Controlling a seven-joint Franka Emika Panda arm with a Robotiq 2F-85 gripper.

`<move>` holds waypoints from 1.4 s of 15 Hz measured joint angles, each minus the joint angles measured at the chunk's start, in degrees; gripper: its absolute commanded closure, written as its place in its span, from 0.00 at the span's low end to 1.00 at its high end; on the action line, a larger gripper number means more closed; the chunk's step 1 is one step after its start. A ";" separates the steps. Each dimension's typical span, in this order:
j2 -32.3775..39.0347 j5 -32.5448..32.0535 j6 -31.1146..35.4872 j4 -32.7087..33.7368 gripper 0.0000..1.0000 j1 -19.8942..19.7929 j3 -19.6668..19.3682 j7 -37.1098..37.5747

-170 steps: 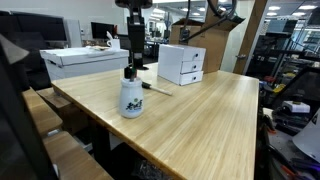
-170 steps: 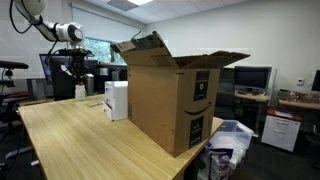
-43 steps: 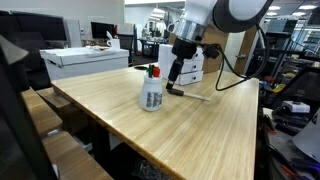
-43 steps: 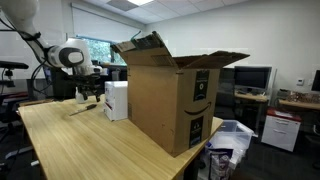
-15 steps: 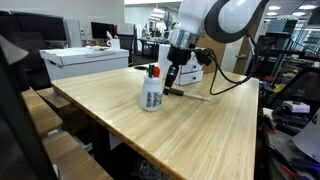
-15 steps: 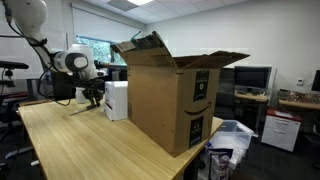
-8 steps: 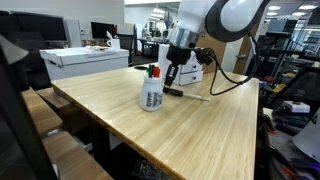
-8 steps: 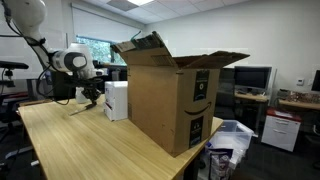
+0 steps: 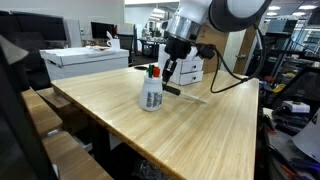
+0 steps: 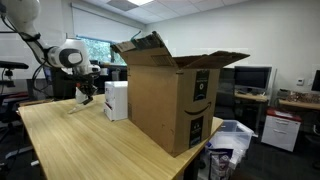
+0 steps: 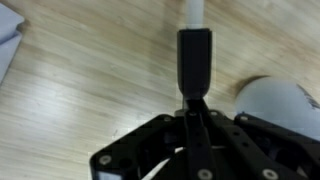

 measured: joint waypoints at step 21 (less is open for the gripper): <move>-14.37 8.59 3.97 0.19 0.97 1.22 0.87 -0.02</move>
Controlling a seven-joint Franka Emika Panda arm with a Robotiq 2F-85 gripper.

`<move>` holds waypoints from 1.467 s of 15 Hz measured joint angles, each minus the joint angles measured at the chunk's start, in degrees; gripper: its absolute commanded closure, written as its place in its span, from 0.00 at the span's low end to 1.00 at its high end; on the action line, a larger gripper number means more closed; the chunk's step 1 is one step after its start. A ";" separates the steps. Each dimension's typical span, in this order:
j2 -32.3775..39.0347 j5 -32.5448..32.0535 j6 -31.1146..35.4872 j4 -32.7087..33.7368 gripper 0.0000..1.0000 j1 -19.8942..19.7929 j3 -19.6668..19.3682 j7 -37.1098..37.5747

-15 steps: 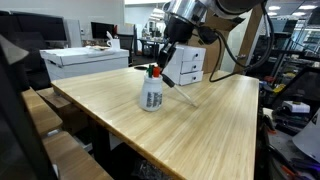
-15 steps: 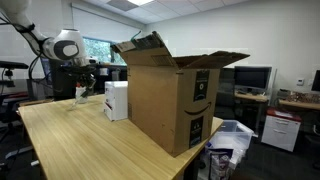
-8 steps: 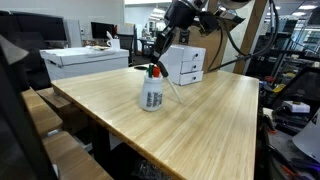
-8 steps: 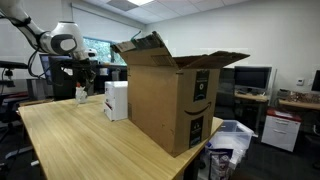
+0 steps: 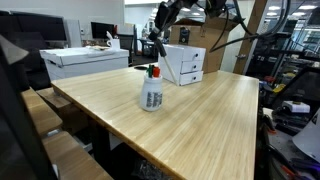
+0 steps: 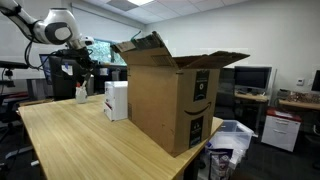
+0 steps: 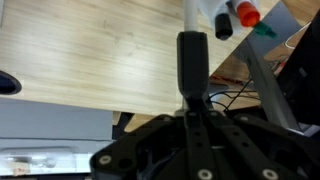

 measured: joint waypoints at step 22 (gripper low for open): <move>-4.12 2.87 23.55 -5.94 0.98 7.08 -1.17 0.05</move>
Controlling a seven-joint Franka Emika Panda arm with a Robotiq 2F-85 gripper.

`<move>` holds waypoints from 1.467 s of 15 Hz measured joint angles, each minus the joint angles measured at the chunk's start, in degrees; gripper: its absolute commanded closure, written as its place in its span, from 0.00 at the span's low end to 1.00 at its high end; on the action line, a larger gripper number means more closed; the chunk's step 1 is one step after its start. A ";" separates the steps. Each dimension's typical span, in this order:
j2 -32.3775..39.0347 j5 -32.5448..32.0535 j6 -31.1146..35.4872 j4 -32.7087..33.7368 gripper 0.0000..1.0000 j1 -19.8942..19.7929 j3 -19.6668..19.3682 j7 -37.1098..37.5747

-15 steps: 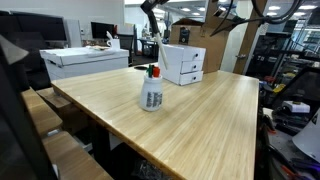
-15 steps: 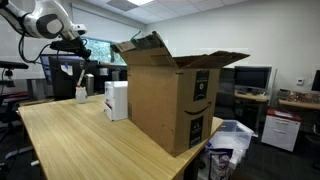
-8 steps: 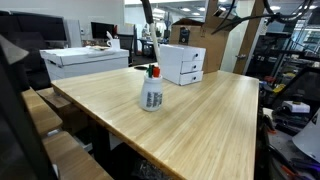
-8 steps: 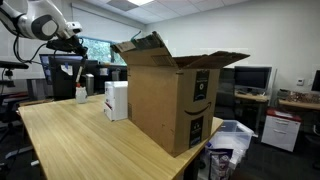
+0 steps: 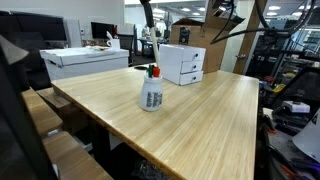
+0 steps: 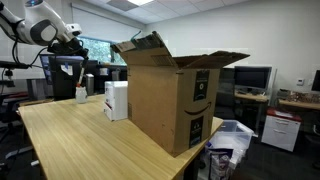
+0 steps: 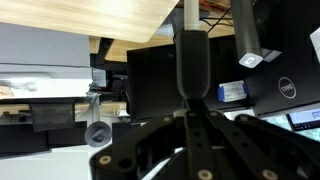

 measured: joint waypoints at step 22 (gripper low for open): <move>4.59 -0.02 7.24 -2.52 0.98 0.59 1.08 1.03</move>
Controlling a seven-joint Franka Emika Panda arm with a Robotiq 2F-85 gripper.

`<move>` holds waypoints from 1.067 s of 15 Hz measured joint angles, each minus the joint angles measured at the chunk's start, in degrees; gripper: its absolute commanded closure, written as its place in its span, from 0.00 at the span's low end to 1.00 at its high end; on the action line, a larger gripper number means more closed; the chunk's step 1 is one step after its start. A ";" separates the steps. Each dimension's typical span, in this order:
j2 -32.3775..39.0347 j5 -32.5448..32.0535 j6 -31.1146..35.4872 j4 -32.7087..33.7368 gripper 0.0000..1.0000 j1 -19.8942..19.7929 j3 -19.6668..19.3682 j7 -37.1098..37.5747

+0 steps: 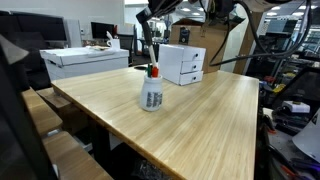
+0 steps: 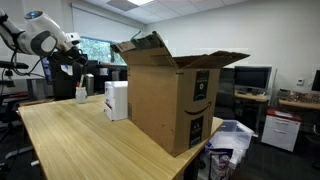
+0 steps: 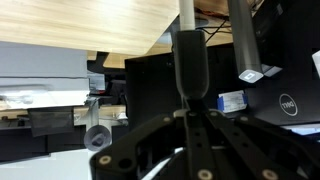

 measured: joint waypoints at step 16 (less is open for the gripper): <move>1.88 1.04 7.98 -6.74 0.98 -0.19 3.20 9.46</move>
